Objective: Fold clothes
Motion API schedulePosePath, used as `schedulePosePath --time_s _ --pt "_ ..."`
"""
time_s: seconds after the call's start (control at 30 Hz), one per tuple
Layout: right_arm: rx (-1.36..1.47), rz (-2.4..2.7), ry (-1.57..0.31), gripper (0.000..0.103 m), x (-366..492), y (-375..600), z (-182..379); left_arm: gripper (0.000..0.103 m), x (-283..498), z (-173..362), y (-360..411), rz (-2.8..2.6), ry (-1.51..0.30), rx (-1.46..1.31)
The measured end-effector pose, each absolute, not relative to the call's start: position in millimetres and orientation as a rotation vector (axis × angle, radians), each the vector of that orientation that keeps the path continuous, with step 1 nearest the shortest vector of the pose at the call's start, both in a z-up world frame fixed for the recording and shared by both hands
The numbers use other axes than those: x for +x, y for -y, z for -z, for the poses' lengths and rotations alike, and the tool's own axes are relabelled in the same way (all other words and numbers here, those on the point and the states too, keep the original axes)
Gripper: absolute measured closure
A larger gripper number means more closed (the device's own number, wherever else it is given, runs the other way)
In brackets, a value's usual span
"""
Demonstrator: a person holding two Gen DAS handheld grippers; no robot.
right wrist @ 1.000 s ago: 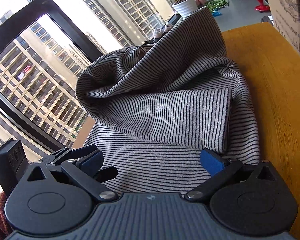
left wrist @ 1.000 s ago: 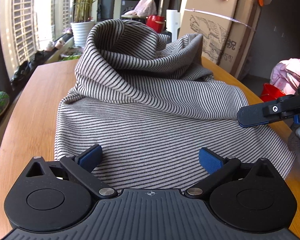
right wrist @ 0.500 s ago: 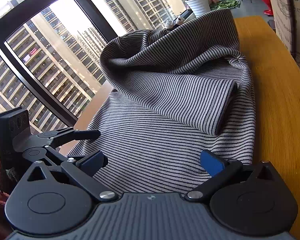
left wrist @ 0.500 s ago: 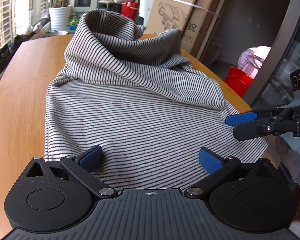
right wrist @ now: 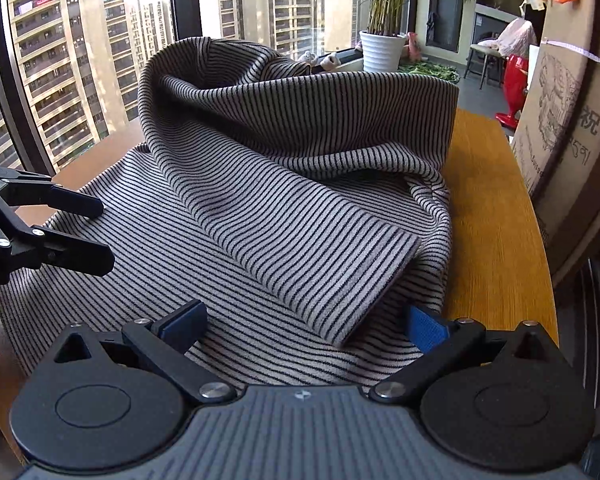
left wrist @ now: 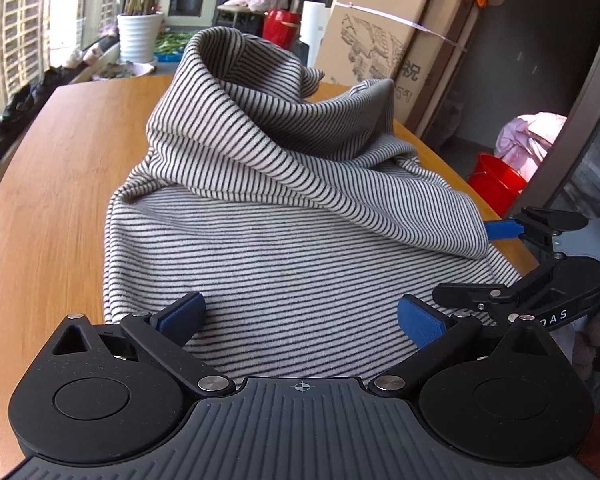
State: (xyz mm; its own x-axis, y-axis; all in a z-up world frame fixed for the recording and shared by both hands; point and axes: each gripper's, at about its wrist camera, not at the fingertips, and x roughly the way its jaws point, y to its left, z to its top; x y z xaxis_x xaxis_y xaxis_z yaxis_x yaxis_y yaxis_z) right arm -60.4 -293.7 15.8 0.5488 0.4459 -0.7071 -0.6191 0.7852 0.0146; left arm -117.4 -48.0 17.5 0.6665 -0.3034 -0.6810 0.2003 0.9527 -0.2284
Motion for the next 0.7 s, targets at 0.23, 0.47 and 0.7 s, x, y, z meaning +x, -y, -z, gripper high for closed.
schedulePosePath --time_s 0.23,0.47,0.7 --pt "-0.249 -0.649 -0.758 0.0 -54 293 -15 0.0 -124 -14 49 0.275 -0.776 -0.158" --pt "-0.269 -0.651 -0.764 0.0 -62 309 -21 0.0 -153 -17 62 0.315 -0.802 -0.121" --pt "-0.268 -0.536 -0.659 0.0 -55 318 -41 0.0 -156 -18 64 0.313 -0.802 -0.125"
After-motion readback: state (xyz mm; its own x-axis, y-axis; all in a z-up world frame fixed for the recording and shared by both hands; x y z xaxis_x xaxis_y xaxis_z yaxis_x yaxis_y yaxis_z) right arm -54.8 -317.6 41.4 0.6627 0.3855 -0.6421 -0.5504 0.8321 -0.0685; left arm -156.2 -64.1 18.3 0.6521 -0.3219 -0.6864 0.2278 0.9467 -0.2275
